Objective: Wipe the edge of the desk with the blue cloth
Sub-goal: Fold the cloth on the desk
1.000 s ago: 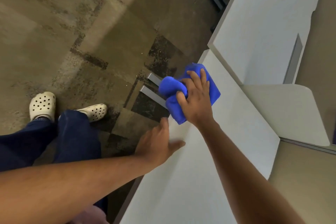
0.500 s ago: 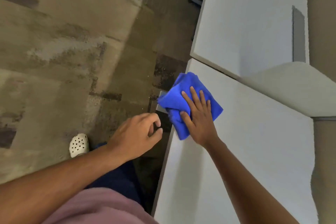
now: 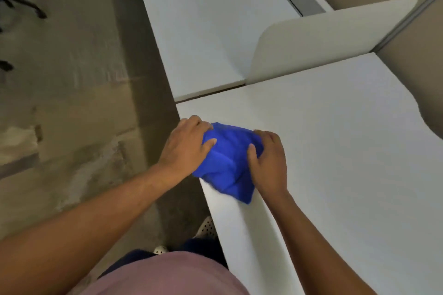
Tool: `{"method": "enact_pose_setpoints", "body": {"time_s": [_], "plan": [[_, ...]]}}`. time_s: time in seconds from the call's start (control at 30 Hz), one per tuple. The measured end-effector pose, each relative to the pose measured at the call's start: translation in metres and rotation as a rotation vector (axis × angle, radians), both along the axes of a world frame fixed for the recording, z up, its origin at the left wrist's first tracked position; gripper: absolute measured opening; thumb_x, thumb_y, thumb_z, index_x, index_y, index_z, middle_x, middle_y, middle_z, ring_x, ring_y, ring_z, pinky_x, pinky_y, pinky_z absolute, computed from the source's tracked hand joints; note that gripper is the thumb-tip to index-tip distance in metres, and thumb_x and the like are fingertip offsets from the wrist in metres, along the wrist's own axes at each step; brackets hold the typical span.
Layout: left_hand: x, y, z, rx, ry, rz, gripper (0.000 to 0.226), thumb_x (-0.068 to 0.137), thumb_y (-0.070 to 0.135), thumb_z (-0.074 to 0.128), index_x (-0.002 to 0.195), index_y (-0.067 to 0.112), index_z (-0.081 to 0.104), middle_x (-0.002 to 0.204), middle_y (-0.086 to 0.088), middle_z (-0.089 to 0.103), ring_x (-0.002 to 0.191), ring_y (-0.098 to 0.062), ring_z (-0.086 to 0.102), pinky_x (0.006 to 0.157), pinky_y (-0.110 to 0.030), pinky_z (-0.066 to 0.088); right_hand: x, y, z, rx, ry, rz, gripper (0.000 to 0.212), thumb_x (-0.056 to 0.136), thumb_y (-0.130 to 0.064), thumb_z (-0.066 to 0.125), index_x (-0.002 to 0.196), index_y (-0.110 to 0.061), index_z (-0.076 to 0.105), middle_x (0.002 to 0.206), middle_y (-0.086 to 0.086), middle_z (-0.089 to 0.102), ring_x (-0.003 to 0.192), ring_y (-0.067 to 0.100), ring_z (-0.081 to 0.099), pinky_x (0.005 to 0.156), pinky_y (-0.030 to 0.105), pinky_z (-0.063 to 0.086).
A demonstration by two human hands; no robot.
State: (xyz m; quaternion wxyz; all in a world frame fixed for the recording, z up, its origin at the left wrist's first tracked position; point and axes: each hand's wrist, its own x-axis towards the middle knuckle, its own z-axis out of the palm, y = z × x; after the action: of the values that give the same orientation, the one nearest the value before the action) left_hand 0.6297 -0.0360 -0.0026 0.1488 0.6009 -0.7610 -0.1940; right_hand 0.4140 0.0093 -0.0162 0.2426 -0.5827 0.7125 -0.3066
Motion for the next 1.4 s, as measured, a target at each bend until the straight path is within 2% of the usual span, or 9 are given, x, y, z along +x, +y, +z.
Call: {"method": "enact_pose_setpoints", "body": {"time_s": [0.17,0.43,0.6,0.67,0.77,0.93,1.17,1.27,1.4], "plan": [[-0.018,-0.042,0.003,0.128,-0.328,-0.180,0.055,0.106,0.046,0.052,0.153,0.018,0.048,0.148,-0.007,0.053,0.131,-0.031,0.048,0.107,-0.049,0.047,-0.011,0.004,-0.003,0.263,-0.120,-0.194,0.057,0.099,-0.020,0.065,0.152,-0.011,0.046,0.145,0.012,0.054,0.131,0.030,0.055,0.103,0.031,0.042],[-0.019,-0.073,-0.005,0.295,-0.341,-0.273,0.037,0.097,0.045,0.068,0.121,0.017,0.068,0.116,-0.004,0.067,0.118,-0.027,0.051,0.098,-0.044,0.049,-0.011,-0.032,-0.003,0.370,-0.245,-0.243,0.075,0.085,-0.012,0.076,0.152,-0.010,0.044,0.138,0.007,0.060,0.108,0.024,0.059,0.081,0.022,0.045],[-0.016,-0.110,0.012,0.480,-0.156,-0.344,0.016,0.087,0.033,0.074,0.088,0.020,0.063,0.088,0.002,0.065,0.086,-0.021,0.062,0.066,-0.031,0.045,-0.024,-0.051,0.018,0.457,-0.297,-0.281,0.025,0.076,-0.010,0.082,0.098,-0.010,0.071,0.093,0.004,0.073,0.085,0.024,0.068,0.062,0.029,0.054],[-0.017,-0.130,0.034,0.509,-0.044,-0.378,0.016,0.083,0.028,0.077,0.085,0.024,0.062,0.088,0.002,0.067,0.084,-0.021,0.065,0.068,-0.034,0.049,-0.034,-0.056,0.038,0.416,-0.328,-0.318,0.021,0.075,-0.005,0.082,0.088,-0.014,0.069,0.088,-0.001,0.070,0.082,0.020,0.065,0.060,0.026,0.048],[-0.023,-0.159,0.070,0.420,0.149,-0.443,0.023,0.079,0.023,0.083,0.088,0.030,0.063,0.092,0.002,0.073,0.088,-0.019,0.070,0.077,-0.038,0.058,-0.048,-0.061,0.081,0.266,-0.341,-0.359,0.033,0.076,0.002,0.081,0.099,-0.017,0.066,0.099,0.000,0.073,0.083,0.014,0.067,0.062,0.020,0.049],[-0.022,-0.189,0.101,0.143,0.403,-0.621,0.037,0.081,0.027,0.087,0.111,0.038,0.067,0.098,0.016,0.074,0.094,0.004,0.069,0.074,-0.007,0.054,-0.050,-0.043,0.138,0.010,-0.156,-0.294,0.051,0.082,-0.010,0.086,0.121,-0.036,0.067,0.098,-0.015,0.075,0.092,0.005,0.072,0.073,0.014,0.056],[0.020,-0.173,0.033,-0.212,0.225,-0.952,0.024,0.078,0.011,0.089,0.098,0.019,0.080,0.098,0.004,0.075,0.090,-0.018,0.068,0.082,-0.039,0.049,0.021,0.007,0.070,-0.036,0.219,-0.214,0.025,0.082,0.000,0.083,0.097,-0.020,0.077,0.094,-0.008,0.071,0.087,0.013,0.064,0.082,0.022,0.049],[0.047,-0.160,-0.015,-0.240,0.062,-1.098,0.027,0.075,0.012,0.091,0.098,0.022,0.082,0.093,0.005,0.074,0.084,-0.018,0.069,0.084,-0.037,0.045,0.059,0.029,0.032,0.121,0.303,-0.170,0.025,0.080,0.000,0.083,0.096,-0.019,0.078,0.094,-0.006,0.073,0.085,0.019,0.065,0.079,0.034,0.055],[0.076,-0.151,-0.050,-0.223,0.050,-1.178,0.017,0.089,0.022,0.072,0.104,0.026,0.079,0.099,0.009,0.071,0.093,-0.012,0.062,0.091,-0.031,0.035,0.095,0.048,0.006,0.235,0.287,-0.212,0.029,0.079,-0.005,0.082,0.101,-0.024,0.077,0.095,-0.009,0.074,0.084,0.018,0.067,0.077,0.028,0.054]]}}
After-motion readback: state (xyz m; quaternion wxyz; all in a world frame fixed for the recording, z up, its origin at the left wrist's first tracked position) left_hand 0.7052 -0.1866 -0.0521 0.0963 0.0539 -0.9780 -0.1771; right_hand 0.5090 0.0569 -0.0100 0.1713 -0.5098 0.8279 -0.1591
